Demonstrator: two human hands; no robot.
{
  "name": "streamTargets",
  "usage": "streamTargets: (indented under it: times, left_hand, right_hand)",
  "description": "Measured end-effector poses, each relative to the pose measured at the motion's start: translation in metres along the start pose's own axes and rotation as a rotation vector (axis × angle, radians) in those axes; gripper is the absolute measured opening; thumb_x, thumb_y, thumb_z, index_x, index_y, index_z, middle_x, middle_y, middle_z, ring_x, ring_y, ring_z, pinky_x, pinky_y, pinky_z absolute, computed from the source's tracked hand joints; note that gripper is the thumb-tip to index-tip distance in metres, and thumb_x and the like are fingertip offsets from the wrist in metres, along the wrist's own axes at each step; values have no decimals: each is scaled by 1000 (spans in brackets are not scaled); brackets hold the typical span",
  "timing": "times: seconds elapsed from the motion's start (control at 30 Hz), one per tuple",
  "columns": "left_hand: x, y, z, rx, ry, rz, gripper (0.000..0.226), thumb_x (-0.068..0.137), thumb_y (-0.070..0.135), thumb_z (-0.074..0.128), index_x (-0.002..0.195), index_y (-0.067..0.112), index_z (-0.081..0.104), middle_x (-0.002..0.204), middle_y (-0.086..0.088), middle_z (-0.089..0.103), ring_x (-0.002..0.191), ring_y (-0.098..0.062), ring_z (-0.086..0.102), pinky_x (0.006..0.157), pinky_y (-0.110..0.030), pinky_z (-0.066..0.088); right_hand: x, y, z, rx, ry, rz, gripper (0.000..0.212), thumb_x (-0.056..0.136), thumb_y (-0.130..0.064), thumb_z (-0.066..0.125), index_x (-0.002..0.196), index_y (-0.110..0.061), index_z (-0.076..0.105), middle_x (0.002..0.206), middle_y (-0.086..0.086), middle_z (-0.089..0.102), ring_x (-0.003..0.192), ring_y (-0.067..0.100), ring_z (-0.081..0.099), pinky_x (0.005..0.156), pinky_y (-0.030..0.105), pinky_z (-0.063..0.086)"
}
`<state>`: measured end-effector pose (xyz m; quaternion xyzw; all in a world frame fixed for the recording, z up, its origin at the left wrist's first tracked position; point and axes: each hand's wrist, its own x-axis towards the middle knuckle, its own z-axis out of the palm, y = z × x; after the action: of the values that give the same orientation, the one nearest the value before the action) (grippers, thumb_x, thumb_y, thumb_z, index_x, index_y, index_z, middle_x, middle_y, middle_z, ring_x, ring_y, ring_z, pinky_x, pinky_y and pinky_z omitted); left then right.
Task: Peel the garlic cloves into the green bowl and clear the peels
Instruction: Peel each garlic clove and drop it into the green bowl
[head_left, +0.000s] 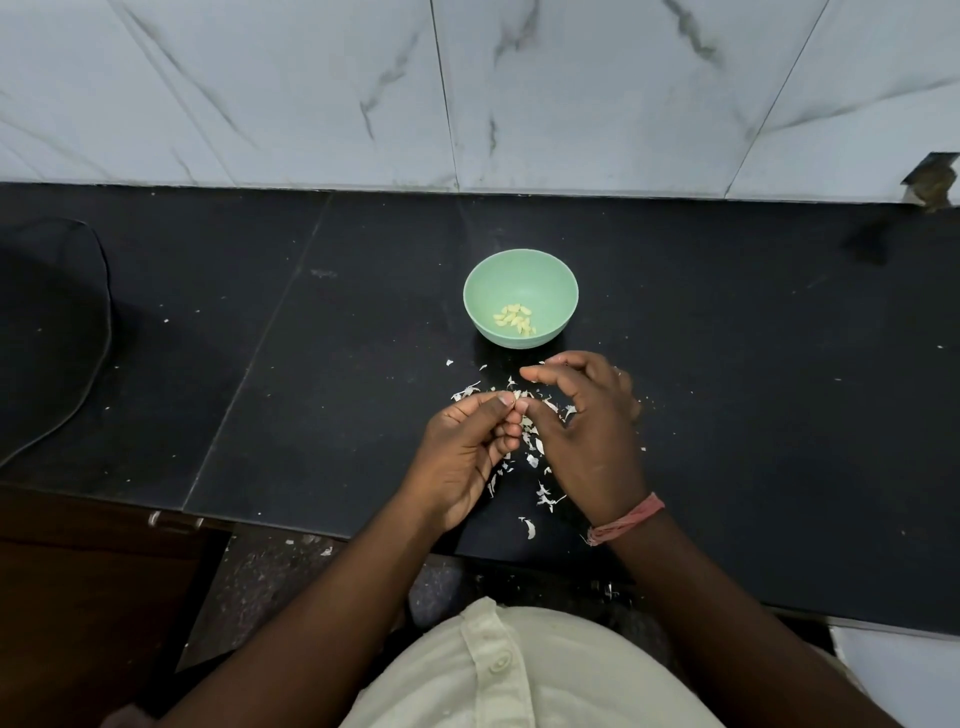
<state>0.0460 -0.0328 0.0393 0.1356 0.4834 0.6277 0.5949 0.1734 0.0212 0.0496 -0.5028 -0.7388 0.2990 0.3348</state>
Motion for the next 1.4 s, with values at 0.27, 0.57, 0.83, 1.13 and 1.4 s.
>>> streamTargets:
  times: [0.27,0.57,0.83,1.13,1.4]
  left_hand:
    - [3,3,-1,53,-33,40,15,97,8,58,93,3,72,78,-8,65,67,-11,57,63,-18,50]
    - [4,-1,5,110,-9,175,22,83,8,71,103,-2,70,82,-11,65,73,-13,59,69,-19,53]
    - [3,-2,7,86,18,263,13,81,12,71,93,7,72,79,-12,65,73,-17,60,71,-24,53]
    - [2,-1,13,-7,-14,170,14,88,9,65,97,-1,67,79,-12,66,73,-16,62,71,-23,56]
    - [5,4,13,-3,-63,148,15,89,11,64,98,0,69,80,-10,66,75,-15,61,70,-22,55]
  right_hand:
    - [2,1,2,36,-5,34,12,83,-27,78,89,-37,75,109,-20,57,114,9,45,100,40,38]
    - [9,-2,-1,387,12,195,13,78,-15,82,81,-27,80,100,-1,63,100,7,61,88,27,50]
    - [14,-8,-5,663,-25,365,15,74,0,81,77,-15,81,101,15,67,91,14,70,80,26,55]
    - [16,-9,-5,670,-13,442,9,76,1,76,77,-7,78,97,16,70,86,21,72,73,25,55]
    - [15,-17,-6,462,-51,314,12,86,0,64,81,-4,74,106,14,62,74,-4,61,61,7,45]
